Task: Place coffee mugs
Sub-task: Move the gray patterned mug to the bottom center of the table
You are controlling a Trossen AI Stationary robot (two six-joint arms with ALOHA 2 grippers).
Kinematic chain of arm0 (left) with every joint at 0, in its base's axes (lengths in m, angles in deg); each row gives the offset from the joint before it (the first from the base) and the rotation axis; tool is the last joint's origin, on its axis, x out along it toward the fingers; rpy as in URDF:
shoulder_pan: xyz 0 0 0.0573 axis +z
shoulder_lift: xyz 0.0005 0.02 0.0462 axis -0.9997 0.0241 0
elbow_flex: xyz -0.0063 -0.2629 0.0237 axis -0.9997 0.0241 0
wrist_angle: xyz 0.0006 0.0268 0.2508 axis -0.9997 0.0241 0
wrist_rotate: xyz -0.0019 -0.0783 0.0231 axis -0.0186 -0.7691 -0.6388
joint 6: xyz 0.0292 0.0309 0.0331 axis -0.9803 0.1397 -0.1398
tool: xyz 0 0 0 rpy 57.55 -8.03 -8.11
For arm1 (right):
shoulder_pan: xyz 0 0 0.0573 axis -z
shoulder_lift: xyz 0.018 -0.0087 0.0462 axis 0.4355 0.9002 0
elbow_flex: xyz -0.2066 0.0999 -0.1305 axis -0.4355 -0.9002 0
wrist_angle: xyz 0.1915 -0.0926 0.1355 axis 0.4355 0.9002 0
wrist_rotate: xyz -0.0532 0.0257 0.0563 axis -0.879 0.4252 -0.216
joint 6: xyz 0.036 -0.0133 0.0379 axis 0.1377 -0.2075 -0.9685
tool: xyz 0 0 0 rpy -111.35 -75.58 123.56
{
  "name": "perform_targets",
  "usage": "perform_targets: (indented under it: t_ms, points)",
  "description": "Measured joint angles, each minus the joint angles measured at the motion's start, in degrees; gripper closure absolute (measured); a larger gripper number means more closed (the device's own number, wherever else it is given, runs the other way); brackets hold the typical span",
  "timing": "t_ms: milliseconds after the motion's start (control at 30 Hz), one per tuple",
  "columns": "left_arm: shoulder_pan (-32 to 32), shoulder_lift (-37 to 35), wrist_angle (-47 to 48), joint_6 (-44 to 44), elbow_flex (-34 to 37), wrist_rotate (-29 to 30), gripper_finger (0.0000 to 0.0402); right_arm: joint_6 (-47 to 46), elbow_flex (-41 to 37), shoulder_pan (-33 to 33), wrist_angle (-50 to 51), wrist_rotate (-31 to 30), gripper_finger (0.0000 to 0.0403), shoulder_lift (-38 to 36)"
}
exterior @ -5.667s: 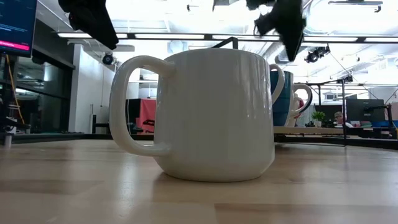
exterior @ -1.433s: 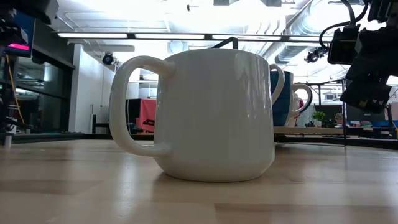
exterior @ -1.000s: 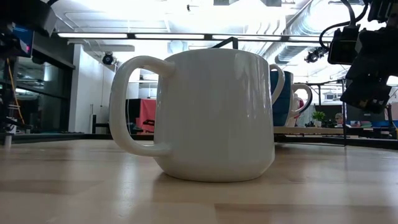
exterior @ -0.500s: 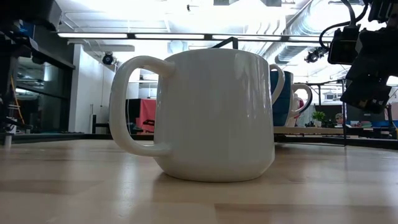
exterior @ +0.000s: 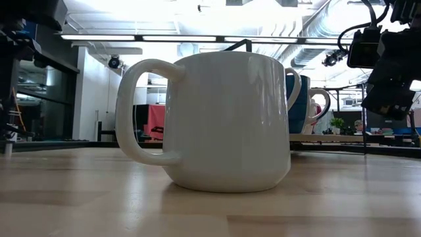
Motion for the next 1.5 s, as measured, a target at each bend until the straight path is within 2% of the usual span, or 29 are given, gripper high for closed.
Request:
perform_targets:
  t_ms: [700, 900, 1200, 1333, 1500]
  points:
    - [0.02, 0.0, 0.02, -6.06, 0.02, -0.08, 0.0202, 0.02, 0.0, -0.01, 0.0, 0.69, 0.0242, 0.0]
    - [0.02, 0.11, 0.0, -9.32, 0.02, -2.67, 0.0202, 0.02, 0.0, -0.01, 0.02, 1.36, 0.0242, 0.0]
    - [0.34, 0.3, -0.51, -9.03, 0.32, -3.12, 0.0202, 0.0, 0.0, -0.01, 0.02, 2.77, 0.0242, 0.0]
    - [0.82, 0.46, -5.99, -8.63, 4.26, -7.08, 0.0202, 0.01, 0.0, -0.01, 0.05, 2.89, 0.0242, -0.02]
    - [2.1, 0.46, -6.82, -5.36, 5.7, -6.98, 0.021, -1.0, 0.0, -0.01, 0.17, 4.07, 0.0242, -0.02]
